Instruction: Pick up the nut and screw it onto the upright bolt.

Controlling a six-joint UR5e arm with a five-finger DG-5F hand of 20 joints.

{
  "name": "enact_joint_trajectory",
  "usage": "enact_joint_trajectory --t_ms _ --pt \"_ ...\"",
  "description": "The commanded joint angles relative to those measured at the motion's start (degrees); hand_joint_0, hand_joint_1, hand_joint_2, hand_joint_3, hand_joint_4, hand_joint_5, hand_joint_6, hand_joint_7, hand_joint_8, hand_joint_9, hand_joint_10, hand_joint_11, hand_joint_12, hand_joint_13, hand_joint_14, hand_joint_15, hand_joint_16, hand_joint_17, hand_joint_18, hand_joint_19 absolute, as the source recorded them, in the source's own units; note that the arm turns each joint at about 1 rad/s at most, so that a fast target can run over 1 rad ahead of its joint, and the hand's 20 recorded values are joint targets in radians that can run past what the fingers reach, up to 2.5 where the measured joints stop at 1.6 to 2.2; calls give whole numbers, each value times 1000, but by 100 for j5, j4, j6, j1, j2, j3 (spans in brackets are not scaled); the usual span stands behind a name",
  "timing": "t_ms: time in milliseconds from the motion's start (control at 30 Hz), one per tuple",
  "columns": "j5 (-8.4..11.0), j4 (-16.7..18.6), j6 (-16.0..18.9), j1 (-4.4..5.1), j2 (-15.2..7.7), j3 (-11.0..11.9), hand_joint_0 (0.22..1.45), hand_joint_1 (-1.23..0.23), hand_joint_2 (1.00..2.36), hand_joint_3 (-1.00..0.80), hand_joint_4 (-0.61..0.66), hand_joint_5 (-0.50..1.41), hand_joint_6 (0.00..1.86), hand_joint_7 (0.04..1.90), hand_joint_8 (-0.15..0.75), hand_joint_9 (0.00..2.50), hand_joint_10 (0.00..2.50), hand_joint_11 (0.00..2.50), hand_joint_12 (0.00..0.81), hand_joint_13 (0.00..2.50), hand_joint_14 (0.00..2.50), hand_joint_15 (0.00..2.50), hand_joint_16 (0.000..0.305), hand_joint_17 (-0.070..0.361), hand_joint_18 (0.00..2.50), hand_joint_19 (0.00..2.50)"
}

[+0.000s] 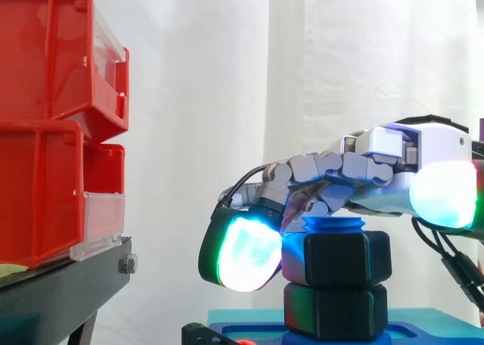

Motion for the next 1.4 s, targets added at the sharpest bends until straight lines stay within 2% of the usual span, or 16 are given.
enact_joint_trajectory --t_ms 0,267,400,833,1067,1167,1367 --pt "-10 39 9 -12 -8 4 439 -124 1000 -500 271 -63 504 1202 296 748 0 0 310 528 0 0 36 81 315 0" --pt "-89 39 9 -65 1 4 453 -149 1000 -500 263 -29 504 1263 295 805 0 0 284 567 0 0 32 72 334 0" --pt "-98 31 9 -65 -8 4 483 -214 1000 -500 248 -3 503 1312 294 860 0 0 261 605 0 0 28 63 367 0" --pt "-98 -13 9 -83 1 -5 498 -251 1000 -500 197 38 514 1344 281 975 0 0 241 661 0 0 25 55 417 0" --pt "-168 4 9 -100 1 -5 484 -208 1000 -500 183 39 544 1297 281 1006 0 0 240 680 0 0 25 57 433 0" --pt "-168 4 9 -109 1 -5 452 -140 1000 -500 181 45 553 1269 283 1030 0 0 250 697 0 0 27 62 454 0" --pt "-177 22 9 -127 1 -5 406 -57 1000 -500 194 67 527 1336 276 1092 0 0 261 733 0 0 31 69 498 0"
